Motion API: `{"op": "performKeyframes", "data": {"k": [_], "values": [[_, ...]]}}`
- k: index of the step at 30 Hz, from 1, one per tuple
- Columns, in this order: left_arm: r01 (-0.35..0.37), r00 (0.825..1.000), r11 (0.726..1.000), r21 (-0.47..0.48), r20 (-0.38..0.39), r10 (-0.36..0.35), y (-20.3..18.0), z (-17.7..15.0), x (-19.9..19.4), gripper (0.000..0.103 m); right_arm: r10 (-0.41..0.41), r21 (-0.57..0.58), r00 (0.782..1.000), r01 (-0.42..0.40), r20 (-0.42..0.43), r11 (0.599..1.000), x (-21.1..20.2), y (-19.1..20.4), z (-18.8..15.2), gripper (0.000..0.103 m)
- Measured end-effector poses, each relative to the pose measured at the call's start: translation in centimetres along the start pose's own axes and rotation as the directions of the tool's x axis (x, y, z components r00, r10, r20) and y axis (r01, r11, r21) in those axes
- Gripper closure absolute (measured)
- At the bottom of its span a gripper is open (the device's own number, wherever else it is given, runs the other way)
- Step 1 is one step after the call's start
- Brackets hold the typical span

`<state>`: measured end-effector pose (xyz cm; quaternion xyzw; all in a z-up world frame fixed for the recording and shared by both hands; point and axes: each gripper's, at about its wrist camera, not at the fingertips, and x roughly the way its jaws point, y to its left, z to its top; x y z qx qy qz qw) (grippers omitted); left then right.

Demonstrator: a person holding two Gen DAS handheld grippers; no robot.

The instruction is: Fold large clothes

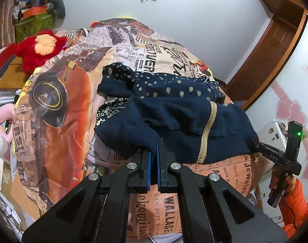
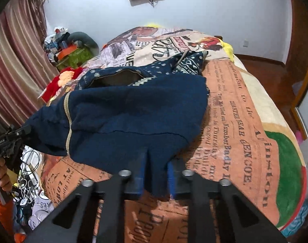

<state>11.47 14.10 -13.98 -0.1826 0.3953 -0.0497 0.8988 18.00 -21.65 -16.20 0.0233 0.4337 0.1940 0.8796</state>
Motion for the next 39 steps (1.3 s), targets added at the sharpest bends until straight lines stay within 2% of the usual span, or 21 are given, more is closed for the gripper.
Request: {"op": "performKeyframes", "data": {"k": [5,12,21,26,29,33,39], "values": [[0.015,0.998,1.0,0.002,0.053,-0.015,-0.5,1.2,-2.3,0.1,0.075,0.004,0.994,-0.075,0.077,0.997,-2.8,0.5,1.1,0.1],[0.079,0.989,0.997,-0.025,0.125,-0.075,-0.8,3.2,-5.0,0.1,0.122,-0.028,0.971,-0.119,0.204,0.992,-7.8,1.3,3.6,0.101],[0.133,0.978,0.985,-0.113,0.175,-0.112,1.0,7.2,-4.6,0.1,0.131,0.01,0.948,-0.139,0.291,0.99,-9.2,0.2,7.5,0.101],[0.098,0.984,0.973,-0.208,0.167,-0.063,3.6,10.5,-1.7,0.1,0.098,0.057,0.951,-0.12,0.294,0.991,-6.3,-1.2,10.8,0.101],[0.029,0.989,0.975,-0.222,0.147,0.004,4.7,12.3,0.8,0.1,0.085,0.072,0.955,-0.11,0.285,0.991,-4.3,-1.8,12.8,0.101],[-0.022,0.994,0.967,-0.252,0.097,0.048,6.3,14.8,5.5,0.1,0.06,0.075,0.964,-0.082,0.259,0.994,-0.3,-2.5,16.1,0.101],[-0.115,0.992,0.963,-0.244,0.029,0.126,7.8,18.1,12.6,0.1,0.022,0.09,0.982,-0.039,0.185,0.995,6.8,-3.9,20.0,0.101]]}}
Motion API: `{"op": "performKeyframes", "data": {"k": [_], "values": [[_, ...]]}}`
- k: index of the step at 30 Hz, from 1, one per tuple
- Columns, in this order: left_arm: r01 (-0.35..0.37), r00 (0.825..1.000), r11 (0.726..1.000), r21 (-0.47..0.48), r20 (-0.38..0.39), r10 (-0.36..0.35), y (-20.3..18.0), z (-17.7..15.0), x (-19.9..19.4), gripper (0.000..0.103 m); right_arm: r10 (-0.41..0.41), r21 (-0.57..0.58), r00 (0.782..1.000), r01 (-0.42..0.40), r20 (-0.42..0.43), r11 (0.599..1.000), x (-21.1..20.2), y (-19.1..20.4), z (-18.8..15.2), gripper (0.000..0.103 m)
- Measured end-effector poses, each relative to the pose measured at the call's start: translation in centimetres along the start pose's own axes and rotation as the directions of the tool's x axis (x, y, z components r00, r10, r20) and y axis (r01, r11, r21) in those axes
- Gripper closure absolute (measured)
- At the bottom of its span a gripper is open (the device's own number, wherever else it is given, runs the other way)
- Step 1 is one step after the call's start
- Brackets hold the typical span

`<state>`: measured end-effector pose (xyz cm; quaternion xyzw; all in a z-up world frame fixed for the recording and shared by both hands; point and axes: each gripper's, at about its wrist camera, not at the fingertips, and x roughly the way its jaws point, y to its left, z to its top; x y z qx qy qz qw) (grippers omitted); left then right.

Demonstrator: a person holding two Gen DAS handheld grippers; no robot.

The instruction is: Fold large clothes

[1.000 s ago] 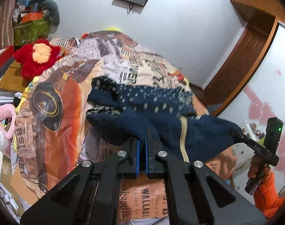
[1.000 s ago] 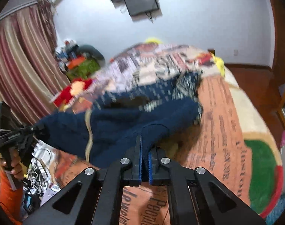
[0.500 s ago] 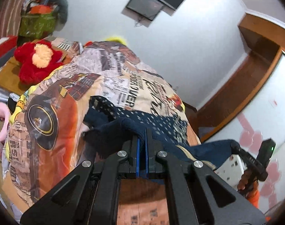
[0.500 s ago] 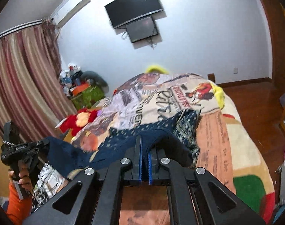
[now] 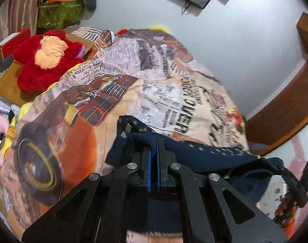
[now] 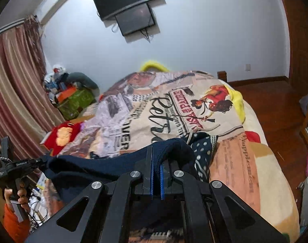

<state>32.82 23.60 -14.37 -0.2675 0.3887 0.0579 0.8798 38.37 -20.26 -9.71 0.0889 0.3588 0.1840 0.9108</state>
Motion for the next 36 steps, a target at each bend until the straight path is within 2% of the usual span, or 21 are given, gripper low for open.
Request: {"op": "performKeyframes", "data": {"k": [5,9,12,16,19,21,23,26,27,28,30,33,36], "values": [[-0.074,0.995,0.997,0.009,-0.058,0.075,0.5,1.5,6.5,0.1,-0.033,0.056,0.994,0.039,-0.103,0.998,7.3,-2.6,1.2,0.101],[-0.117,0.985,0.993,0.01,-0.124,0.117,1.5,1.4,11.0,0.1,-0.045,0.108,0.982,0.066,-0.184,0.992,12.3,-5.0,0.6,0.101],[-0.15,0.975,0.987,0.062,-0.154,0.157,1.9,0.8,13.4,0.1,-0.049,0.103,0.972,0.075,-0.228,0.992,14.8,-6.0,0.0,0.101],[-0.177,0.965,0.972,0.155,-0.167,0.203,1.4,0.0,14.3,0.096,-0.049,0.042,0.97,0.061,-0.238,0.997,15.2,-5.7,-0.1,0.1],[-0.194,0.961,0.954,0.229,-0.149,0.231,0.5,-0.1,13.4,0.093,-0.047,-0.019,0.96,0.044,-0.276,0.999,14.8,-5.2,0.4,0.1],[-0.24,0.954,0.928,0.285,-0.106,0.28,-0.3,0.1,11.9,0.079,-0.047,-0.039,0.952,0.037,-0.302,0.999,14.2,-5.1,0.8,0.1],[-0.282,0.947,0.899,0.336,-0.052,0.316,-1.0,0.4,10.4,0.071,-0.069,-0.063,0.951,0.052,-0.3,0.997,13.0,-4.8,1.3,0.097],[-0.313,0.942,0.86,0.403,0.014,0.336,-2.3,0.6,7.7,0.059,-0.153,-0.138,0.959,0.123,-0.24,0.983,10.5,-3.8,2.1,0.082],[-0.31,0.944,0.853,0.42,0.03,0.328,-2.8,0.7,6.7,0.056,-0.168,-0.154,0.963,0.137,-0.213,0.979,9.6,-3.4,2.3,0.067],[-0.3,0.949,0.848,0.437,0.042,0.314,-3.5,0.6,5.8,0.054,-0.171,-0.166,0.968,0.141,-0.182,0.976,8.6,-3.0,2.4,0.046],[-0.272,0.959,0.839,0.471,0.059,0.278,-4.8,0.1,4.4,0.047,-0.134,-0.182,0.984,0.111,-0.119,0.977,6.6,-1.9,2.5,0.031],[-0.208,0.976,0.833,0.513,0.058,0.208,-7.1,-1.2,3.0,0.035,-0.093,-0.229,0.99,0.067,-0.106,0.971,5.1,0.3,2.1,0.031],[-0.129,0.99,0.832,0.539,0.023,0.139,-9.3,-3.0,2.5,0.027,-0.045,-0.255,0.992,0.013,-0.121,0.967,4.7,2.9,1.1,0.03]]}}
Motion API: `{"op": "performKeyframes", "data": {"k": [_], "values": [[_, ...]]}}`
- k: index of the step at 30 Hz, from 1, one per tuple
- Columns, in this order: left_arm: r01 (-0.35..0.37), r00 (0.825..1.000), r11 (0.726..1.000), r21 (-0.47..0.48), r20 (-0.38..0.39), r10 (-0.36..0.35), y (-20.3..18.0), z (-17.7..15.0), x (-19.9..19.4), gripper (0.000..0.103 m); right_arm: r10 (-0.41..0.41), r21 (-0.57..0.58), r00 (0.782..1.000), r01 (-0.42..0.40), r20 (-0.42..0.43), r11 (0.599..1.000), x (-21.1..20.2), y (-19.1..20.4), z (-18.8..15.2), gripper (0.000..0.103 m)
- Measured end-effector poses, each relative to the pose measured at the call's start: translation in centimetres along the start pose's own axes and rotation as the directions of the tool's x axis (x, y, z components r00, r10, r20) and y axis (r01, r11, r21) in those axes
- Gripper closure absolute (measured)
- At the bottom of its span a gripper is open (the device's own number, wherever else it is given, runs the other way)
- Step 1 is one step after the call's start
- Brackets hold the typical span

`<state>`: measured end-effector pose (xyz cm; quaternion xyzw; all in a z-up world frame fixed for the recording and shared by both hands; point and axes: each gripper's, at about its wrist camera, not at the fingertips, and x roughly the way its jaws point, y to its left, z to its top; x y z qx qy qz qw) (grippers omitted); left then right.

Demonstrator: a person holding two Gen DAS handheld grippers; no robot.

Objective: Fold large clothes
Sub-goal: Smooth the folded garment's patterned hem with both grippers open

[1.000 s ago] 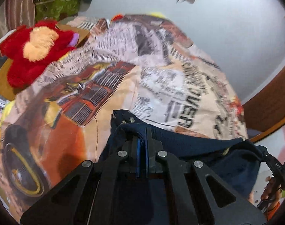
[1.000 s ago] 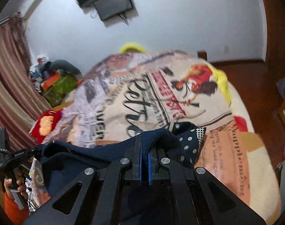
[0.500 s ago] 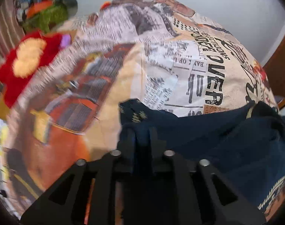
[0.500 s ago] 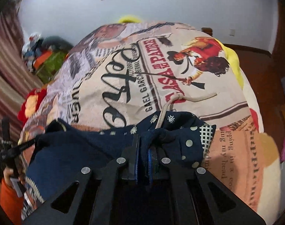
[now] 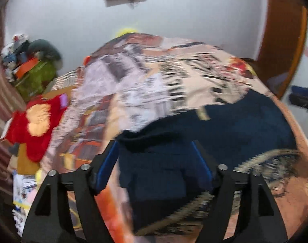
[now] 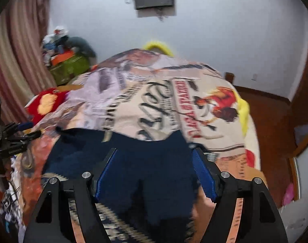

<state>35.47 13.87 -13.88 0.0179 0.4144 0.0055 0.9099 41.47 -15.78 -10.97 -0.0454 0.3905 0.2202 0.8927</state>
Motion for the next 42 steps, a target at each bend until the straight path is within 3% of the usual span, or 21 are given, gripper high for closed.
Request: {"op": "performKeyframes", "data": {"k": [3,8,12,18,35,37,42], "values": [[0.074,0.997,0.997,0.0,-0.021,-0.074,-2.2,-0.7,0.6,0.016,0.059,-0.021,0.998,-0.06,-0.039,0.998,0.9,2.7,-0.9,0.027],[0.11,0.985,0.994,0.018,-0.136,-0.107,-4.8,-2.5,4.5,0.016,0.073,-0.111,0.986,-0.091,-0.151,0.99,4.9,6.5,-3.3,0.023],[0.115,0.977,0.993,-0.016,-0.182,-0.116,-4.2,-3.8,7.5,0.003,0.014,-0.16,0.959,-0.062,-0.284,0.985,9.4,6.7,-5.7,0.023],[0.19,0.962,0.978,-0.084,-0.183,-0.203,-2.0,-5.2,7.9,0.002,0.01,-0.198,0.945,-0.078,-0.327,0.977,9.7,5.2,-6.8,0.016],[0.122,0.973,0.98,-0.159,-0.175,-0.149,1.5,-9.4,4.0,0.002,-0.062,-0.237,0.945,-0.017,-0.322,0.971,5.0,2.2,-8.8,0.013],[0.114,0.974,0.978,-0.174,-0.177,-0.145,1.9,-9.8,3.5,0.002,-0.081,-0.238,0.941,0.0,-0.33,0.971,4.5,1.9,-9.2,0.008],[0.038,0.982,0.985,-0.171,-0.176,-0.068,2.6,-10.8,1.9,0.002,-0.099,-0.217,0.932,0.022,-0.349,0.976,3.6,0.8,-10.3,0.007]]}}
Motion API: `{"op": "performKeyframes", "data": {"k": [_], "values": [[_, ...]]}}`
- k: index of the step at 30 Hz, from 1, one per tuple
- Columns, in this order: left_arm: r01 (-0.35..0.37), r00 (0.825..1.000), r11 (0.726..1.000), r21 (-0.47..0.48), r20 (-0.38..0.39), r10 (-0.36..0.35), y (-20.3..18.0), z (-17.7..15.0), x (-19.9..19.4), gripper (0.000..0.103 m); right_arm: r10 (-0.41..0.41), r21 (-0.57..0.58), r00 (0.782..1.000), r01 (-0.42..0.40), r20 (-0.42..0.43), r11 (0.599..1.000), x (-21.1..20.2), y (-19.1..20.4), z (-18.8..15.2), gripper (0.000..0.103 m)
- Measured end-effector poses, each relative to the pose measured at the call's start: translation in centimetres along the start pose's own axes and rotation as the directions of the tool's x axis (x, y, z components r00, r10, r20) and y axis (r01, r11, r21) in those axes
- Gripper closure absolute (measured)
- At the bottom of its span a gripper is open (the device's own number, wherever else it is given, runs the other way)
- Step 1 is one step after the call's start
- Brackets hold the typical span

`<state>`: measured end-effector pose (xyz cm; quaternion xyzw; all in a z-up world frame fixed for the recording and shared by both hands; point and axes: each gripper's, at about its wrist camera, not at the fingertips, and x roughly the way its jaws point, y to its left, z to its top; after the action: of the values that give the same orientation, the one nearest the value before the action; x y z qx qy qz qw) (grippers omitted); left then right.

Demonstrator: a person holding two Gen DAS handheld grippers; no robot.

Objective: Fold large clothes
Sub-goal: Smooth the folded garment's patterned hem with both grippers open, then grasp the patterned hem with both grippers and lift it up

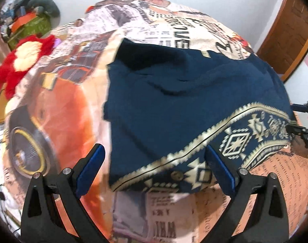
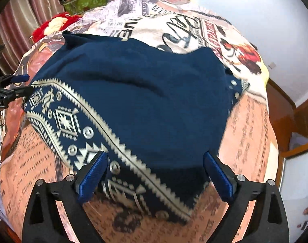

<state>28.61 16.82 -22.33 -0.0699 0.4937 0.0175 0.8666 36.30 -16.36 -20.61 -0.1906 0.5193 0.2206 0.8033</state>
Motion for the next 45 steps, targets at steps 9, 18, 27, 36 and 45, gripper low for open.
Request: {"op": "performKeyframes", "data": {"k": [9,18,27,36,45], "values": [[-0.145,0.988,0.988,-0.059,0.055,0.148,2.7,-1.2,-3.6,0.003,-0.039,0.044,0.999,0.038,0.021,0.998,-2.3,-0.4,-0.9,0.007],[0.037,0.989,0.963,-0.268,0.149,0.004,4.0,-1.4,-7.3,0.003,-0.044,0.06,0.971,0.031,0.234,0.998,-7.4,2.7,3.7,0.007],[0.346,0.927,0.759,-0.552,0.074,-0.369,4.0,-4.2,-1.3,0.003,-0.023,-0.095,0.96,0.052,0.278,0.994,-5.2,9.0,7.6,0.005],[0.457,0.819,0.516,-0.725,0.115,-0.563,4.0,-5.9,4.1,0.003,0.047,-0.143,0.997,-0.038,0.059,0.989,2.9,10.1,8.1,0.004],[0.503,0.812,0.516,-0.693,0.174,-0.558,3.9,-2.2,7.1,0.022,0.144,-0.127,0.989,-0.145,-0.018,0.981,5.1,9.5,8.2,0.0]]}}
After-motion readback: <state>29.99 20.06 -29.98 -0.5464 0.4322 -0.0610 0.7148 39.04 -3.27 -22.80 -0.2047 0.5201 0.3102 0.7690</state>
